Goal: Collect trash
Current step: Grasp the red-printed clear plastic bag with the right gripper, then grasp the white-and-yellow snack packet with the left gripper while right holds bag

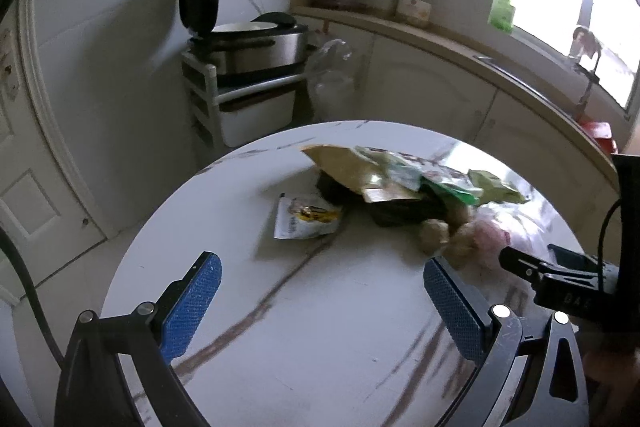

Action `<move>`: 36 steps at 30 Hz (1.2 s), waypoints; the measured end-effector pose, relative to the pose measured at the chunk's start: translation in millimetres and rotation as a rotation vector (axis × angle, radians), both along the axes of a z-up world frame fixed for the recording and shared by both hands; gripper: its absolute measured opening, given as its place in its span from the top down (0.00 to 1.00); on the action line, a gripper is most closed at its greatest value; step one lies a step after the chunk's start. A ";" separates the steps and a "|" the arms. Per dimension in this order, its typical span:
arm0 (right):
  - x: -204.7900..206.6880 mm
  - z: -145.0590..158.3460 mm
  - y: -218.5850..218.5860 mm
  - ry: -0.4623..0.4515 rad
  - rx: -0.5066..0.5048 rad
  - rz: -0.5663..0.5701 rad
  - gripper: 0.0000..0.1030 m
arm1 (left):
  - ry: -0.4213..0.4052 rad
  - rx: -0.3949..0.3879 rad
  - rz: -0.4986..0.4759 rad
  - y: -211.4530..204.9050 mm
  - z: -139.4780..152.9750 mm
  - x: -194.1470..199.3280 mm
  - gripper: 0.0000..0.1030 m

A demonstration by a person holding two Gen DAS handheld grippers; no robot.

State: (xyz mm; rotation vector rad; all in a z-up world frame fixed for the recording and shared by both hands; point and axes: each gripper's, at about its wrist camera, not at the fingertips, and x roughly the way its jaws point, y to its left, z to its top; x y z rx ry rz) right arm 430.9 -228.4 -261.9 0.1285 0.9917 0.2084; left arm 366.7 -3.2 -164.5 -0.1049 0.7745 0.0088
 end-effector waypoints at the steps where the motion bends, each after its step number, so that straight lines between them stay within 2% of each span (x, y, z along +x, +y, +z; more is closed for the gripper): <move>1: 2.3 -1.4 2.0 0.002 0.013 0.012 0.04 | 0.003 -0.001 0.002 0.8 -2.9 2.3 0.03; 2: 3.3 -2.1 4.3 0.001 0.024 0.024 0.17 | 0.007 -0.002 0.006 2.5 -4.1 7.1 0.03; 3: 3.6 -2.8 6.5 -0.003 0.034 0.036 0.18 | 0.009 -0.003 0.010 1.5 -7.0 4.9 0.03; 8: -0.6 -3.7 1.5 -0.018 0.050 0.063 0.32 | 0.015 -0.012 0.012 3.0 -15.5 19.6 0.03; 10: -2.4 -3.3 -1.9 -0.018 0.065 0.073 0.34 | 0.016 -0.014 0.013 3.1 -20.7 18.0 0.03; 15: -0.4 0.1 -0.8 -0.020 0.056 0.077 0.31 | 0.031 -0.004 0.011 7.9 -32.7 33.5 0.03; 22: 9.6 3.6 7.8 -0.016 0.051 0.071 0.13 | 0.072 0.018 0.005 6.9 -44.6 63.9 0.03; 25: 18.9 -3.6 13.4 0.005 0.017 0.063 0.11 | 0.087 0.062 0.001 2.3 -46.6 80.1 0.03; 26: 21.6 -5.6 14.0 0.010 0.018 0.061 0.12 | 0.093 0.070 -0.010 0.3 -47.7 84.6 0.06; 27: 22.1 -5.6 13.8 -0.001 0.021 0.058 0.13 | 0.108 0.072 -0.027 -1.9 -50.5 90.1 0.12; 29: 21.8 -4.7 12.3 -0.004 0.024 0.058 0.18 | 0.121 0.066 -0.055 -4.9 -52.9 96.4 0.30; 30: 21.3 -4.5 11.9 -0.006 0.027 0.062 0.20 | 0.114 0.070 -0.062 -6.0 -51.8 97.4 0.47; 32: 19.3 -3.7 10.1 -0.009 0.033 0.071 0.24 | 0.105 0.065 -0.077 -6.6 -50.1 98.1 0.54; 34: 17.2 -3.1 8.5 -0.010 0.042 0.074 0.26 | 0.100 0.046 -0.092 -5.0 -49.9 96.1 0.67; 36: 15.2 -3.1 6.6 -0.011 0.047 0.075 0.27 | 0.099 0.022 -0.093 -0.9 -50.8 92.3 0.72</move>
